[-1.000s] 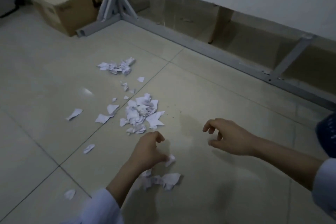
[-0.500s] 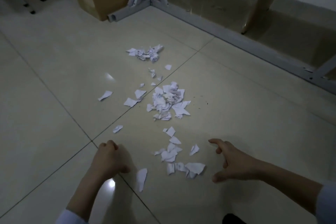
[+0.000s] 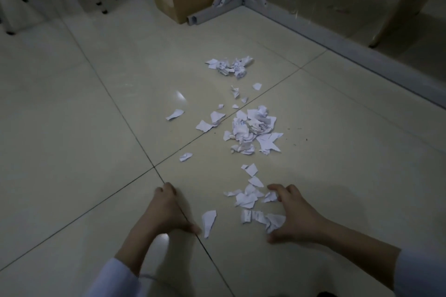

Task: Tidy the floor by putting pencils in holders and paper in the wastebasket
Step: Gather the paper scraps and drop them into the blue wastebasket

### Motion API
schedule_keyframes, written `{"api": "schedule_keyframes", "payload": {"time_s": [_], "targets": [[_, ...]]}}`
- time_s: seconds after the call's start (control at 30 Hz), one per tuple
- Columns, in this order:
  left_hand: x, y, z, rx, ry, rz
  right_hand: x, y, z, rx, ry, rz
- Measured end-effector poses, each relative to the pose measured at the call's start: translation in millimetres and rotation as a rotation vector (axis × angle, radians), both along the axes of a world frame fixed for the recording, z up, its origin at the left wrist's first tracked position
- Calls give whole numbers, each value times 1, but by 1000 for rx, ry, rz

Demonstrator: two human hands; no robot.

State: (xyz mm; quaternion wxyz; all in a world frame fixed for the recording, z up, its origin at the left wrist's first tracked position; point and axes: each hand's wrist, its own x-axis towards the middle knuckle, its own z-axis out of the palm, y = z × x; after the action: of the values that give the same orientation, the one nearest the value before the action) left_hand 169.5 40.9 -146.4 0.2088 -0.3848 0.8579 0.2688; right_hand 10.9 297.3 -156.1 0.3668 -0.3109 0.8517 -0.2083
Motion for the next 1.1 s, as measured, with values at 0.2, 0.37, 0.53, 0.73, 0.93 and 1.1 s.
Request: {"api": "schedule_keyframes", "payload": {"time_s": [0.2,0.37,0.53,0.73,0.93,1.1], "targets": [[-12,49,-17,-1,171,-81,11,-18,-10,-81,52,-60],[-38,59,-27,9,300,-65,5,-36,-16,-161,48,-144],[-74,54,-32,15,397,-45,-14,-57,-13,-229,93,-182],[-122,33,-29,3,448,-64,-54,-81,-15,-272,200,-223],[-157,5,-20,-80,465,-89,-109,-103,-13,-169,466,-153],[-166,-21,-16,-159,266,-47,-147,-114,-7,66,452,-87]]}}
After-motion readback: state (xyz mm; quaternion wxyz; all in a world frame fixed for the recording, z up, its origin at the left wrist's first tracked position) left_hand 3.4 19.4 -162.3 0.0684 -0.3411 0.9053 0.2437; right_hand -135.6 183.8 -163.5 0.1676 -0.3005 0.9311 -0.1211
